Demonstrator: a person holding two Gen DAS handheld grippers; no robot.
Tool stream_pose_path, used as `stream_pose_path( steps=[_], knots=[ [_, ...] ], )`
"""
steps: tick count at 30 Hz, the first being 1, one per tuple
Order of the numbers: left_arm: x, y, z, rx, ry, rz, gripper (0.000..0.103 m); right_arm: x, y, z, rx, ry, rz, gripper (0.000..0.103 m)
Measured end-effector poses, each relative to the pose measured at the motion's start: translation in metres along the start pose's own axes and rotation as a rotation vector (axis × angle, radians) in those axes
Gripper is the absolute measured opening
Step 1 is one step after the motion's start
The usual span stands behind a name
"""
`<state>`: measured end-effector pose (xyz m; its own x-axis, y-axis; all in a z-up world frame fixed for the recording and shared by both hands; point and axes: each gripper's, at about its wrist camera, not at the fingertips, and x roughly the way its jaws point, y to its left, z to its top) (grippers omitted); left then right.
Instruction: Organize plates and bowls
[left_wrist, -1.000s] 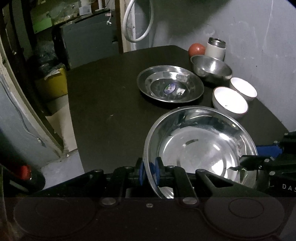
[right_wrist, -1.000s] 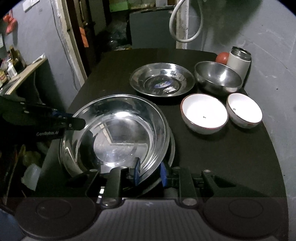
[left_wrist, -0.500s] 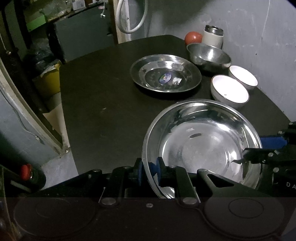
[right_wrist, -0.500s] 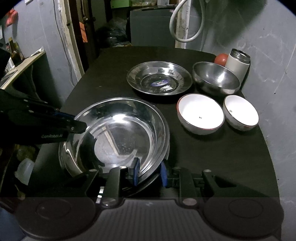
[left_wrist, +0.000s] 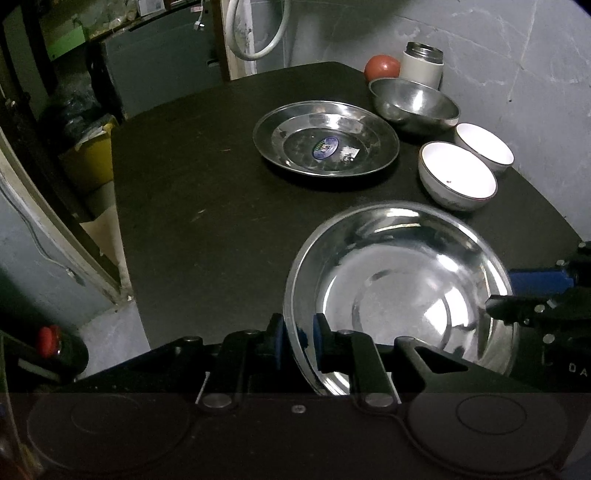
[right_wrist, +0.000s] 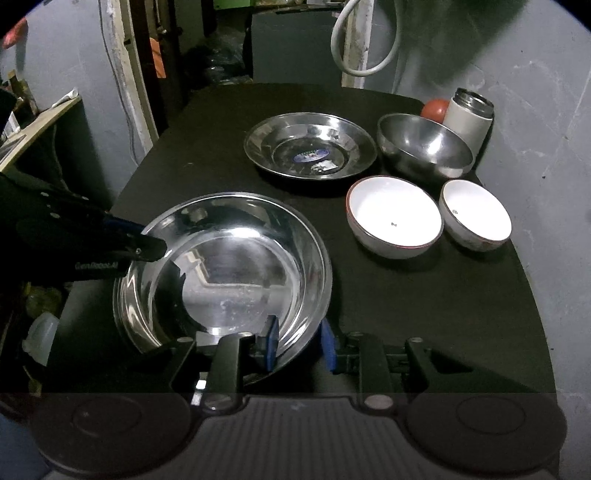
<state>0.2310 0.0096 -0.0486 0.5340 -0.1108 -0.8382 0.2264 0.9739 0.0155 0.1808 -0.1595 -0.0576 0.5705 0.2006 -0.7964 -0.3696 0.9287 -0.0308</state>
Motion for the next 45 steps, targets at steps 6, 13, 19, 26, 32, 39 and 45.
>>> stream_pose_path(
  steps=[6,13,19,26,32,39,45],
  knots=[
    [-0.003,0.009,0.003,-0.021,-0.011,0.001,0.028,0.002,-0.001,0.0,0.013,0.001,-0.002,0.035],
    [-0.002,0.032,0.019,-0.086,-0.059,0.04,0.073,0.002,-0.013,0.003,0.079,-0.011,-0.024,0.057],
    [0.007,0.051,0.04,-0.116,-0.089,0.071,0.088,0.002,-0.023,0.01,0.143,-0.045,-0.025,0.076],
    [0.028,0.065,0.075,-0.124,-0.12,0.056,0.099,0.007,-0.032,0.038,0.188,-0.145,-0.032,0.088],
    [0.053,0.069,0.11,-0.116,-0.158,0.027,0.101,0.029,-0.044,0.077,0.194,-0.185,-0.045,0.089],
    [0.08,0.071,0.136,-0.108,-0.158,0.007,0.101,0.059,-0.053,0.105,0.171,-0.168,-0.046,0.09],
    [0.096,0.076,0.143,-0.131,-0.139,-0.013,0.102,0.078,-0.057,0.114,0.157,-0.139,-0.045,0.09]
  ],
)
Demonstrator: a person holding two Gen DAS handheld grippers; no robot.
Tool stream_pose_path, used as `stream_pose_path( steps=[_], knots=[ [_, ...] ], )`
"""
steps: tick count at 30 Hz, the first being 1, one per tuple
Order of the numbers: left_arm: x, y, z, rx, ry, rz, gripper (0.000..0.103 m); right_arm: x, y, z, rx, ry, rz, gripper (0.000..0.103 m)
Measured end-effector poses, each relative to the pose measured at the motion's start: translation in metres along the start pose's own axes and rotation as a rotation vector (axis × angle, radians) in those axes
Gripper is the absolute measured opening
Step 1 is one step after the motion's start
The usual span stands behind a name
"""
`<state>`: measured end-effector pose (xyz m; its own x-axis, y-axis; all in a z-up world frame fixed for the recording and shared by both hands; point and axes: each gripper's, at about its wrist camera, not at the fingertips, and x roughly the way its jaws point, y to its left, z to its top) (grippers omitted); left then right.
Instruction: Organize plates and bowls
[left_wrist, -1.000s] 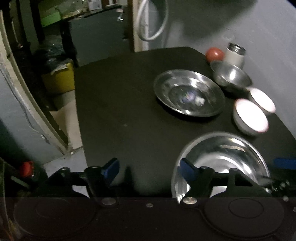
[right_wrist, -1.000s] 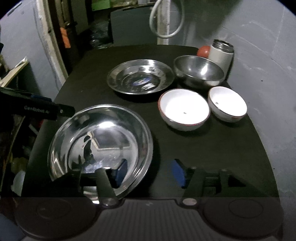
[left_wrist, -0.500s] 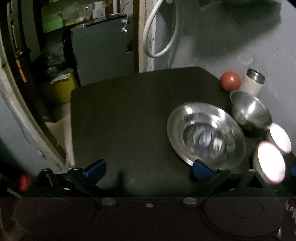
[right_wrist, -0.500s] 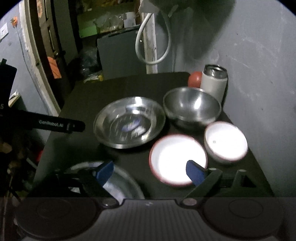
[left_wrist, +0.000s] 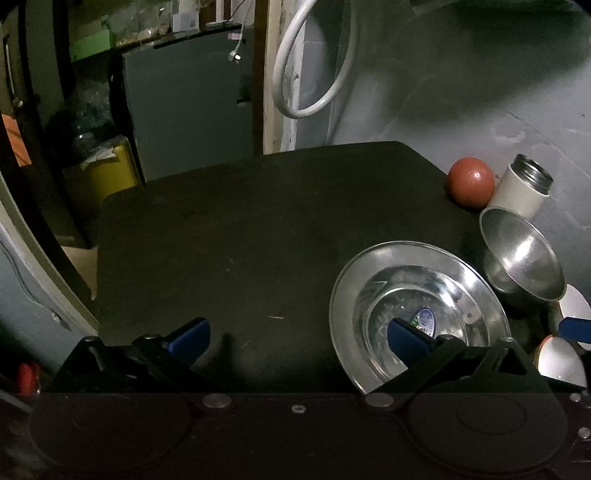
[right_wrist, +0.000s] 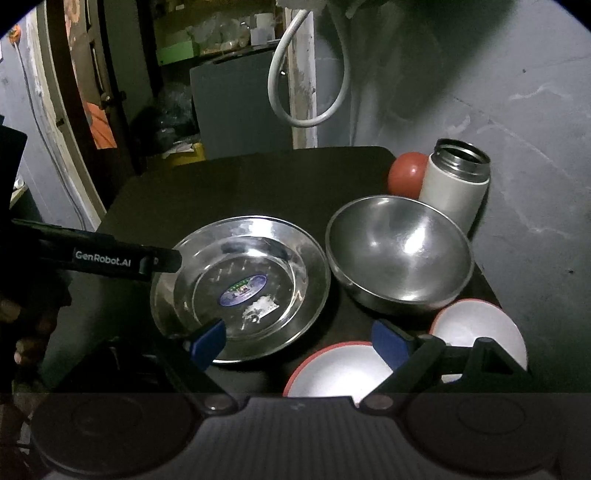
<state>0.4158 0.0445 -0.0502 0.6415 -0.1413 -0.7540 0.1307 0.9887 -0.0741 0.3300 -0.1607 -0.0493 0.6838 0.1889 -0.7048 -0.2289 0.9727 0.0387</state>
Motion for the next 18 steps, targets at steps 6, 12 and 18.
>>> stream_pose_path(
  steps=[6,12,18],
  knots=[
    [0.007,0.003,0.0,-0.029,0.015,-0.03,0.101,0.013,-0.002,0.006,-0.001,0.016,0.012,0.09],
    [0.01,0.004,0.0,-0.04,0.018,-0.048,0.1,0.025,-0.003,0.01,0.019,0.036,0.028,0.084],
    [0.013,0.001,0.001,-0.041,0.03,-0.065,0.088,0.032,-0.005,0.011,0.048,0.047,0.025,0.072]
  ],
)
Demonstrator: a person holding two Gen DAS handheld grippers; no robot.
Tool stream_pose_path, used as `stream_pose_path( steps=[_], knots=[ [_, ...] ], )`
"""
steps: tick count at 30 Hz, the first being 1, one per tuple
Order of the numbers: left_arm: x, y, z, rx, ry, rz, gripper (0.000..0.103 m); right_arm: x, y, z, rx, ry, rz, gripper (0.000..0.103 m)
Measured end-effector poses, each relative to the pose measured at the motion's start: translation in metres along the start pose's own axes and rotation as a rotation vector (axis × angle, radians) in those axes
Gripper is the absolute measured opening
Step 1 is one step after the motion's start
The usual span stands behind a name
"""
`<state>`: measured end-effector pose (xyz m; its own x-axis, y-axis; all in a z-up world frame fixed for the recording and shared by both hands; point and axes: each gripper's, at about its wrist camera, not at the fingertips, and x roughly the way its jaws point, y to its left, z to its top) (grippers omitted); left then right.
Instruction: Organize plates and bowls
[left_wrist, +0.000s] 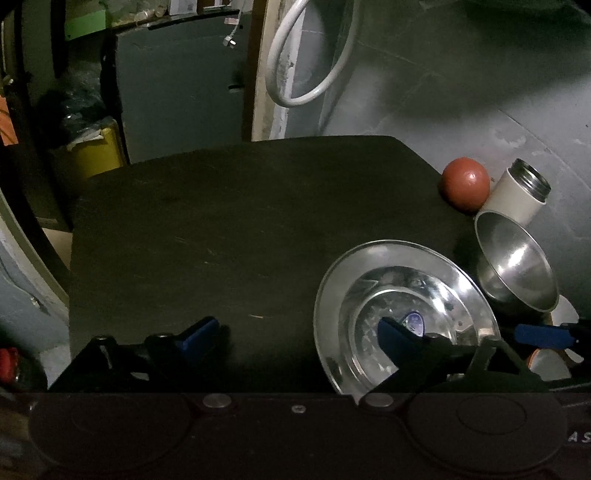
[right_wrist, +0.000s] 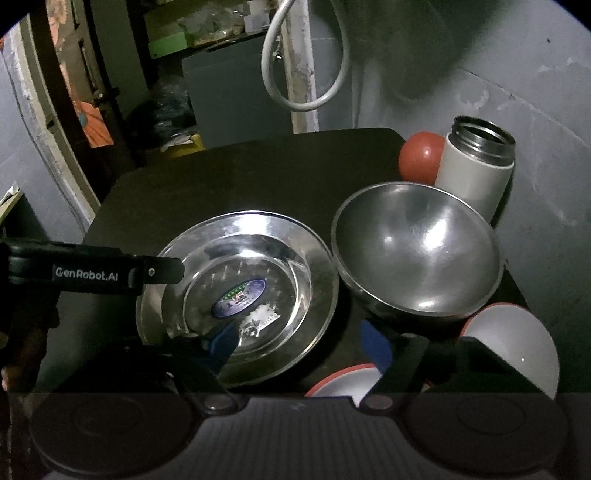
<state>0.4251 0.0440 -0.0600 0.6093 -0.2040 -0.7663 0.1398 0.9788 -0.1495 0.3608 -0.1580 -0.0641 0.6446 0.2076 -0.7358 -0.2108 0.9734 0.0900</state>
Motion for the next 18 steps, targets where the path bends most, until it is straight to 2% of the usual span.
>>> stream_pose_path(
  steps=[1,4,6,8,10,12,13,15,18],
  knots=[
    [0.0,0.0,0.0,-0.001,0.003,-0.003,0.087,0.001,-0.001,0.0,0.007,0.002,-0.002,0.071],
    [0.001,-0.001,-0.001,-0.004,0.009,-0.019,0.072,0.005,-0.002,0.001,0.019,0.01,-0.007,0.063],
    [0.002,-0.002,-0.002,-0.008,0.016,-0.028,0.054,0.007,-0.001,0.001,0.021,0.015,-0.013,0.054],
    [0.004,-0.001,-0.004,-0.018,0.024,-0.039,0.044,0.008,-0.001,0.002,0.024,0.018,-0.011,0.048],
    [0.004,0.001,-0.005,-0.028,0.024,-0.05,0.042,0.009,-0.001,0.002,0.023,0.02,-0.012,0.042],
    [0.004,0.002,-0.006,-0.033,0.024,-0.056,0.037,0.01,0.0,0.001,0.023,0.024,-0.016,0.031],
    [0.005,0.002,-0.007,-0.033,0.024,-0.06,0.035,0.01,0.0,0.002,0.025,0.021,-0.015,0.031],
    [0.004,0.001,-0.008,-0.031,0.025,-0.079,0.021,0.01,0.001,0.002,0.025,0.019,-0.014,0.03],
    [0.002,-0.002,-0.009,-0.009,0.022,-0.066,0.021,0.012,0.002,0.001,0.021,0.018,-0.018,0.029]
  ],
)
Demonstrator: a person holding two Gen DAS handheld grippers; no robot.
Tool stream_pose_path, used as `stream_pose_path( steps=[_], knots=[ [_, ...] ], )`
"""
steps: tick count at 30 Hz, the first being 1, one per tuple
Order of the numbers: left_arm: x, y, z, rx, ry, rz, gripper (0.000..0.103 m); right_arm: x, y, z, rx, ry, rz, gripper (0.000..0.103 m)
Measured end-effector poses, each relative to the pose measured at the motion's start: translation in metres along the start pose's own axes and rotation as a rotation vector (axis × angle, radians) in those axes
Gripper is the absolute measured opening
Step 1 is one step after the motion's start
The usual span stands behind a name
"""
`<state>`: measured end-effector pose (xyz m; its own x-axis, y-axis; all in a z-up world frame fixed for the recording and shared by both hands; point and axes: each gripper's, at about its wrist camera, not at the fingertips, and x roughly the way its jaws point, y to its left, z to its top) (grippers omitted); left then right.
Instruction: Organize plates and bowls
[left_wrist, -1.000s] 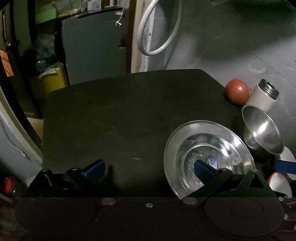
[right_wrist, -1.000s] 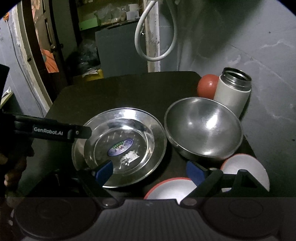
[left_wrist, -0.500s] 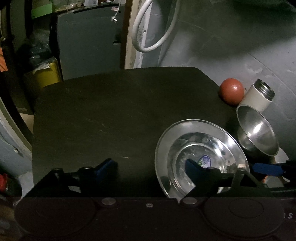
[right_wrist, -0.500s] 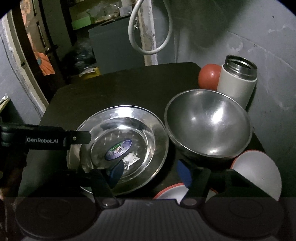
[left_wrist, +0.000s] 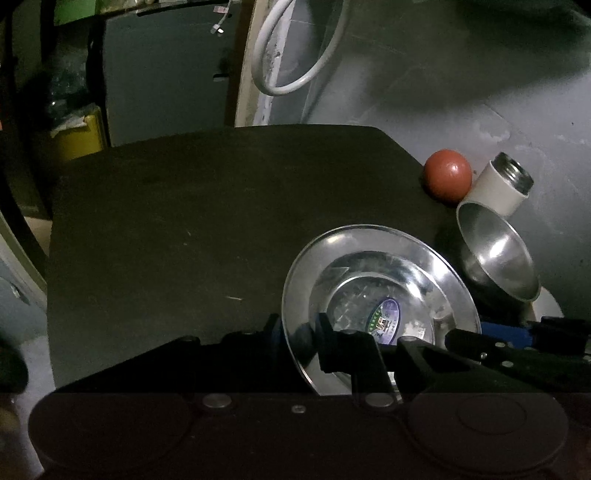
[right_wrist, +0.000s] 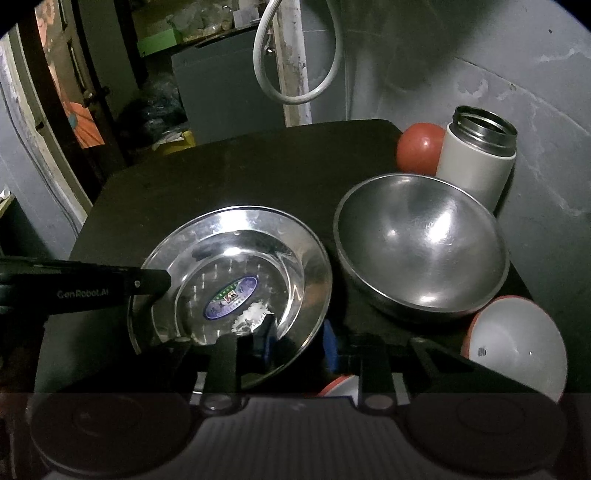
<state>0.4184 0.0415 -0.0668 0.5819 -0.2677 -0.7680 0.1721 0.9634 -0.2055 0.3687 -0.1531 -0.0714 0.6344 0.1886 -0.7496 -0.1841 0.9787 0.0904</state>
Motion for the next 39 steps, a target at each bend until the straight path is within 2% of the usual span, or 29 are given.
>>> stream_pose_path(
  steps=[7,19,39],
  knots=[
    [-0.013,0.002,-0.003,0.01,-0.008,0.017,0.021,-0.007,0.004,-0.001,-0.012,-0.016,0.024,0.029],
    [-0.06,-0.001,-0.016,0.007,-0.058,0.041,0.021,-0.047,0.013,-0.013,-0.05,-0.067,0.066,0.029],
    [-0.13,-0.037,-0.08,0.017,-0.044,0.047,0.022,-0.12,0.008,-0.07,-0.065,-0.054,0.122,0.029]
  ],
)
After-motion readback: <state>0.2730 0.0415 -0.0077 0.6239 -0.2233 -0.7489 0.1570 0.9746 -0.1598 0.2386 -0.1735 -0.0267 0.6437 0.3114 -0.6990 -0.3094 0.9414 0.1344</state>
